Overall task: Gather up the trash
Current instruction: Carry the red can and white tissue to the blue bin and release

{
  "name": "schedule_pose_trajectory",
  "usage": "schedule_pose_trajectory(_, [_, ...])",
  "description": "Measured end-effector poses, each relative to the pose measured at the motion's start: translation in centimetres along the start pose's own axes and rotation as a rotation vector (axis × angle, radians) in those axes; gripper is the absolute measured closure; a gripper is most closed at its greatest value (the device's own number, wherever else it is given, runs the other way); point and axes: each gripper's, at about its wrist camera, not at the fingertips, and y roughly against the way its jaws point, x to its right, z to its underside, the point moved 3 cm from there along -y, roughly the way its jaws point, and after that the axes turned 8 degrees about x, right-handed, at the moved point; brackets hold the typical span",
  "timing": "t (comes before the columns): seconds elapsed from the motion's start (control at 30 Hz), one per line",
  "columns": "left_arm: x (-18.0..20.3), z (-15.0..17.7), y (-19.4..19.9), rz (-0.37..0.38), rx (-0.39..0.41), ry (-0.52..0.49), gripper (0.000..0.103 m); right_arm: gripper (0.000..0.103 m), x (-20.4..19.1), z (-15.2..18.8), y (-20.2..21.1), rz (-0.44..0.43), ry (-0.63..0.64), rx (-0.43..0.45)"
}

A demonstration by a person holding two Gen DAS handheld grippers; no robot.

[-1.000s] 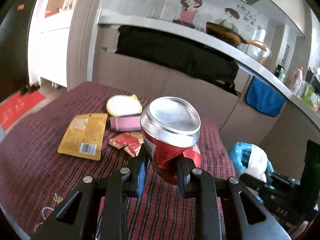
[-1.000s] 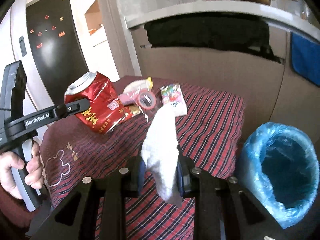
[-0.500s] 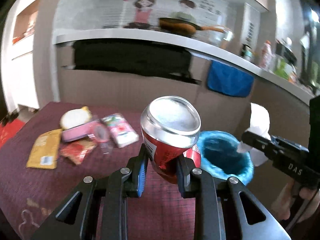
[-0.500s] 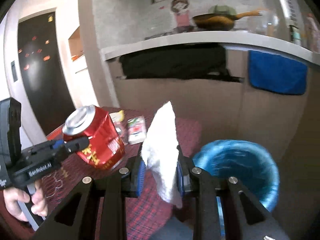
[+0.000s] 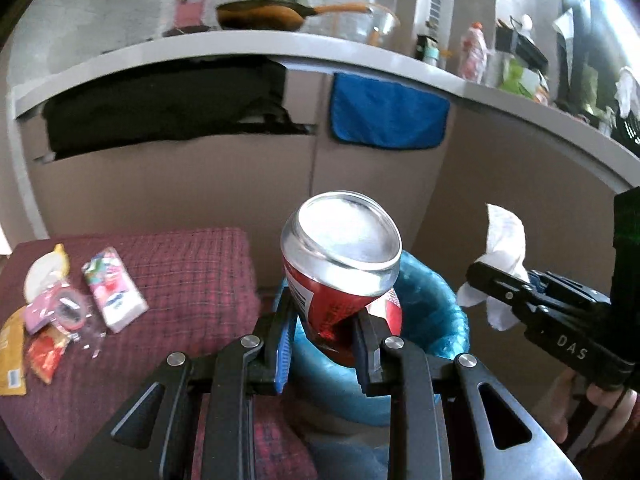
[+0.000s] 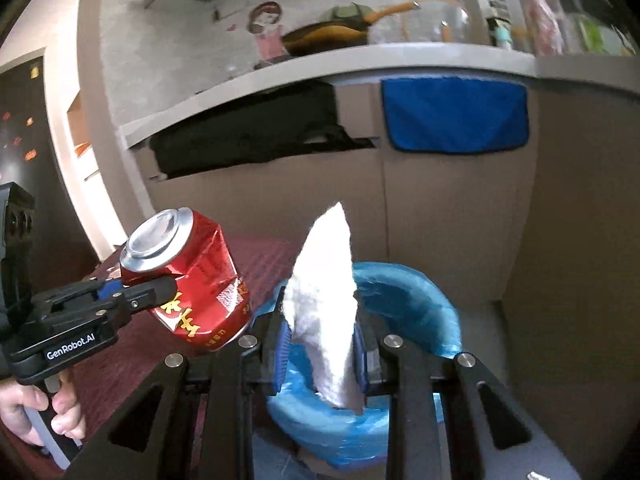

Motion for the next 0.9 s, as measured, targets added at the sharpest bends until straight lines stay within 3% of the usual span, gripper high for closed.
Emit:
schedule_pose_trajectory(0.2, [1.0, 0.7, -3.2, 0.021, -0.057, -0.02, 0.077, 0.079, 2.2, 0.8, -2.4, 0.023, -0.043, -0.041])
schedule_pose_trajectory(0.9, [-0.7, 2.9, -10.3, 0.043, -0.235, 0.077, 0.075, 0.076, 4.8, 4.0, -7.3, 0.036, -0.112, -0.18])
